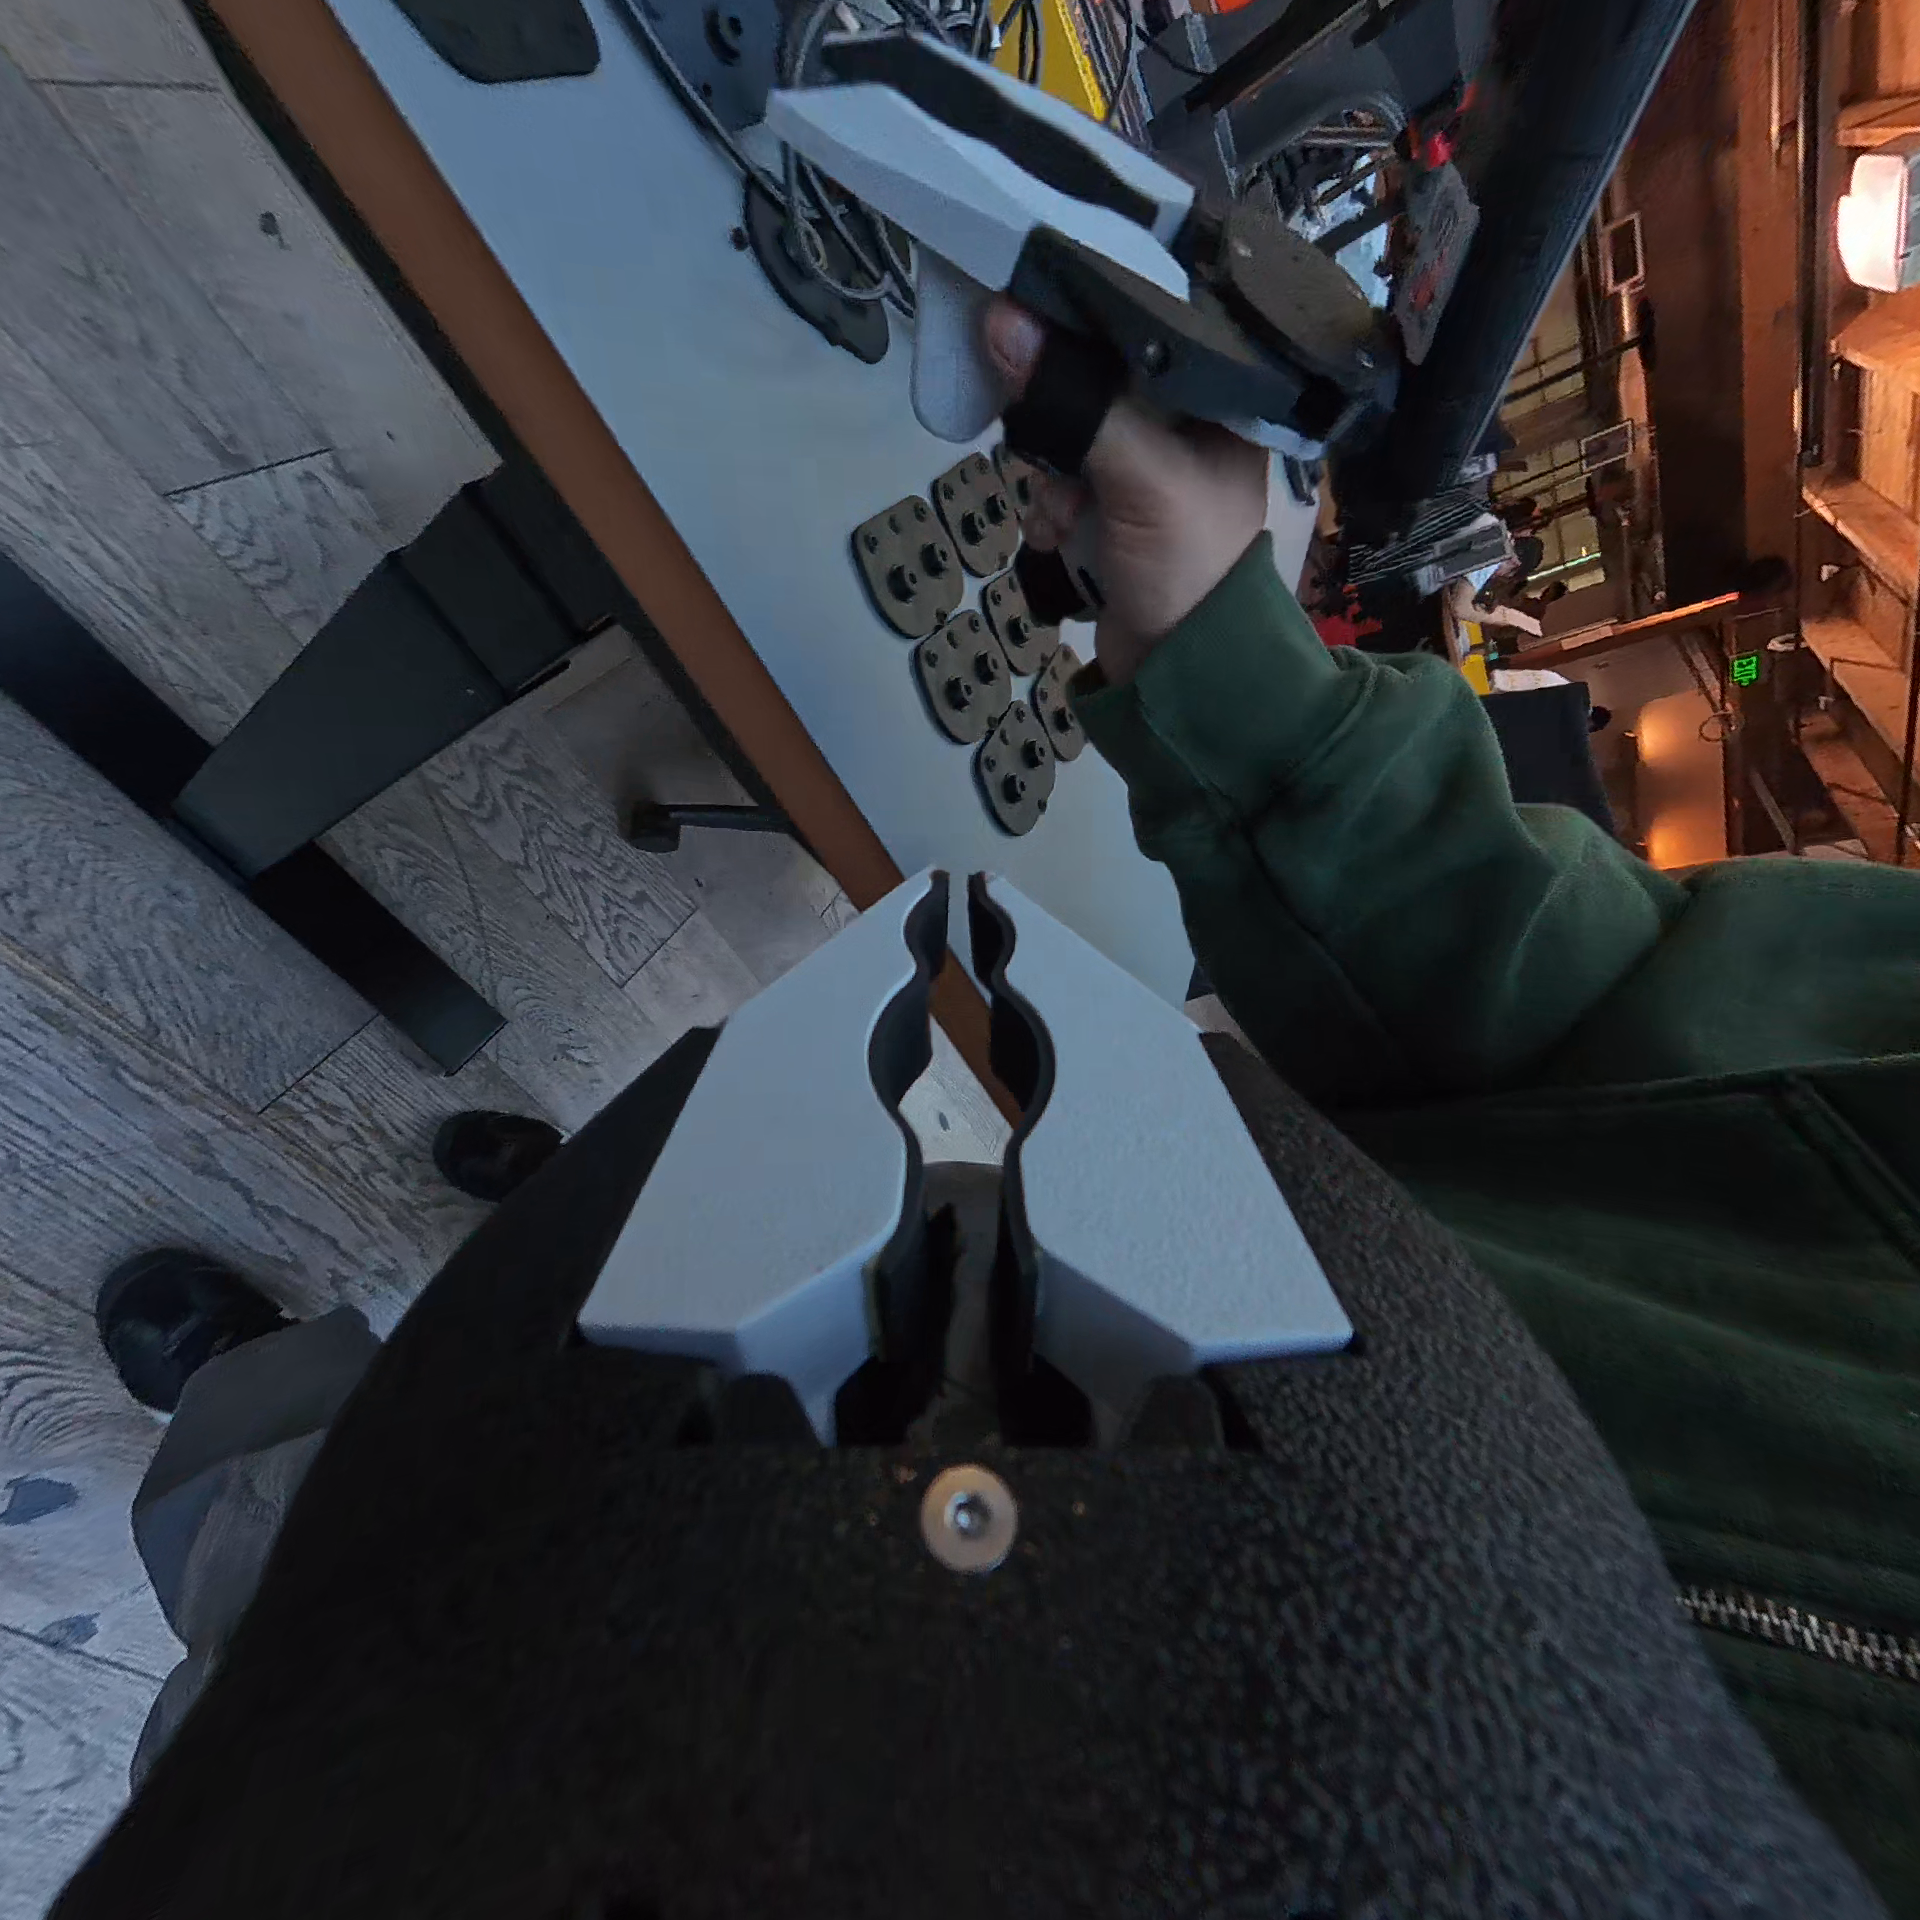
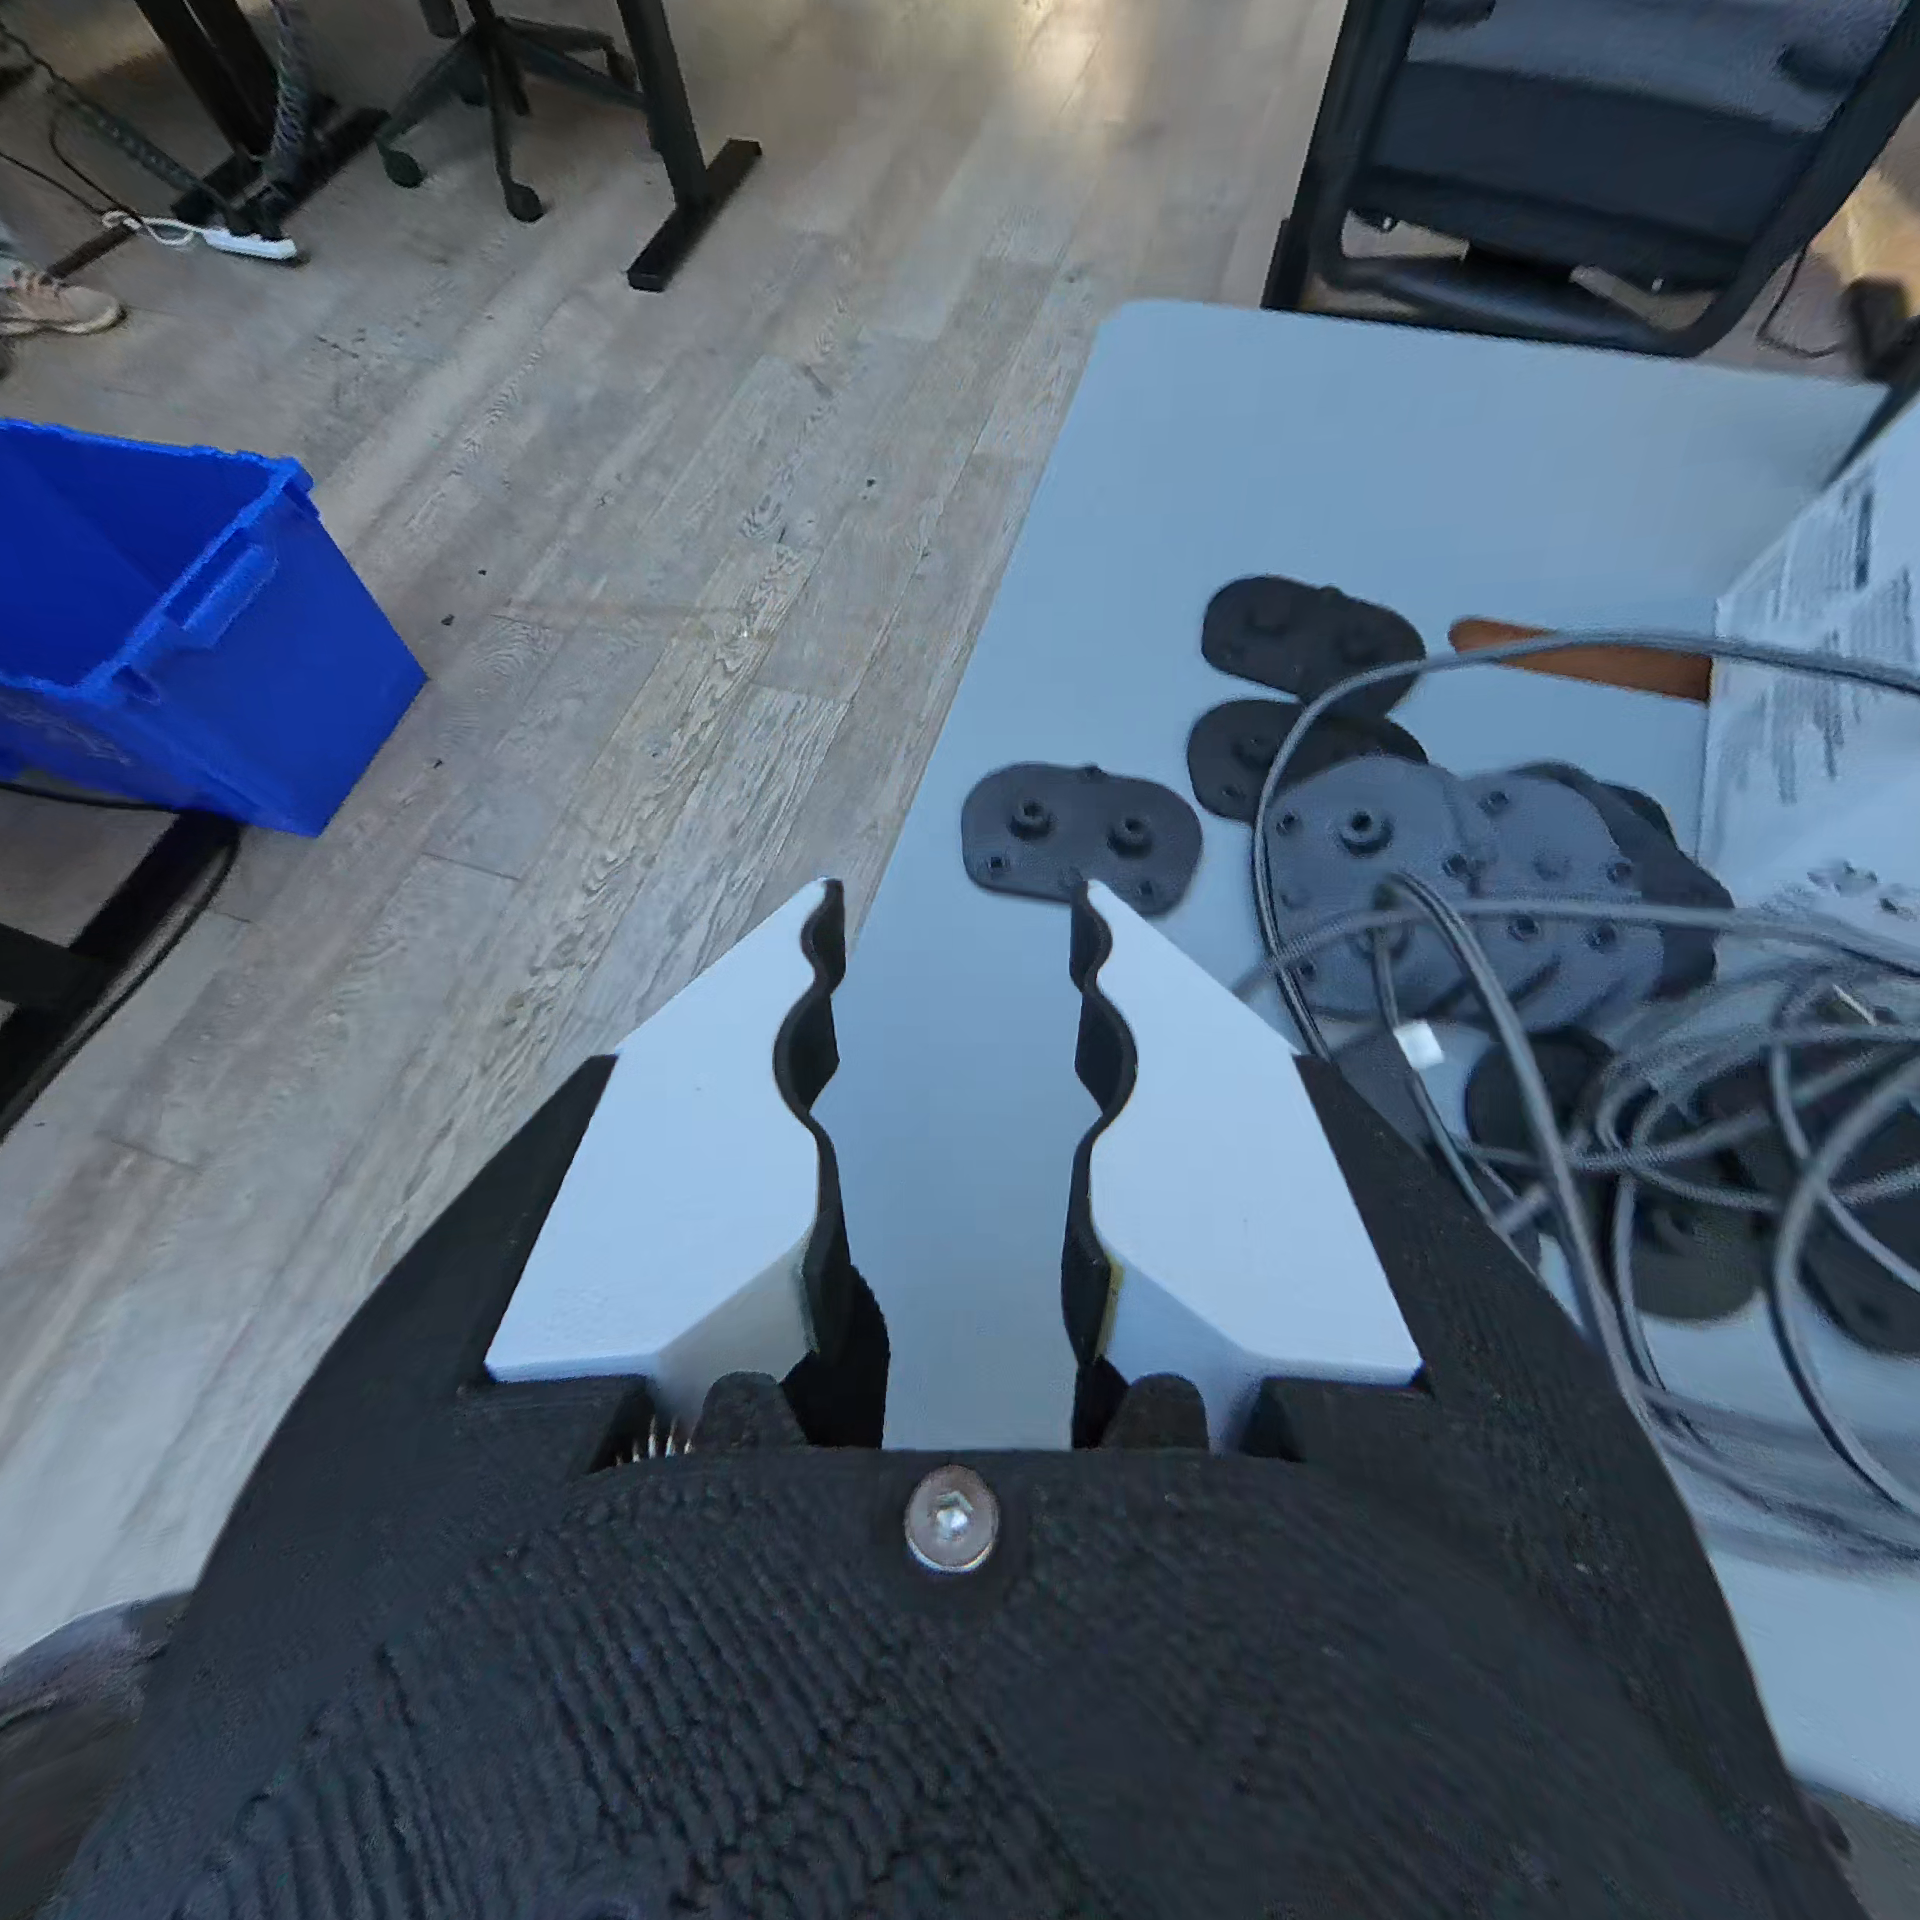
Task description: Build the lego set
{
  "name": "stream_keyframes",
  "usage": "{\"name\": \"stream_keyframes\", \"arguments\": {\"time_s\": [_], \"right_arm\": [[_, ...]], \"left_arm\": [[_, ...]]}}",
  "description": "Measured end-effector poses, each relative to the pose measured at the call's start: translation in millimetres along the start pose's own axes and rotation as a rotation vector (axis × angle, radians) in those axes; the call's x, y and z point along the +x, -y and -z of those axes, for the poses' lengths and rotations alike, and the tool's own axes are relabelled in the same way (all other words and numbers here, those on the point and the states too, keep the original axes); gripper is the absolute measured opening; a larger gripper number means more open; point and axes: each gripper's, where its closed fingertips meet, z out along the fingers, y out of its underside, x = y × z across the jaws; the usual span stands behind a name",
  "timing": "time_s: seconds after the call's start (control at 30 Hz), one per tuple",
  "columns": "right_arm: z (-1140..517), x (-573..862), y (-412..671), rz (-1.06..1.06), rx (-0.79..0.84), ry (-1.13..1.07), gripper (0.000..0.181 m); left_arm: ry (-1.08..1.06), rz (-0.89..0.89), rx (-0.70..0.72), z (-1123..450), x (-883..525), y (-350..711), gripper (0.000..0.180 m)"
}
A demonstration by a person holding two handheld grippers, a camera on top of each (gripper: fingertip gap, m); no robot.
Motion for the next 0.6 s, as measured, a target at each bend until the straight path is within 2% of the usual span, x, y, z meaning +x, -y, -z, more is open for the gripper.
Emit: {"name": "stream_keyframes", "arguments": {"time_s": [0.03, 0.3, 0.6], "right_arm": [[-13.5, -2.5, 3.4, 0.018, 0.007, -0.033, 0.042], [-81.9, 25.8, -1.6, -0.109, -0.056, -0.234, 0.051], [-91.1, 29.9, -11.7, -0.135, -0.078, -0.218, 0.052]], "left_arm": [[0.011, 0.006, 0.003, 9.7, -5.8, -2.1, 0.001], [0.104, 0.090, 0.083, 80.2, -51.9, -7.5, 0.001], [0.115, 0.145, 0.128, 102.8, -70.7, -8.3, 0.001]]}}
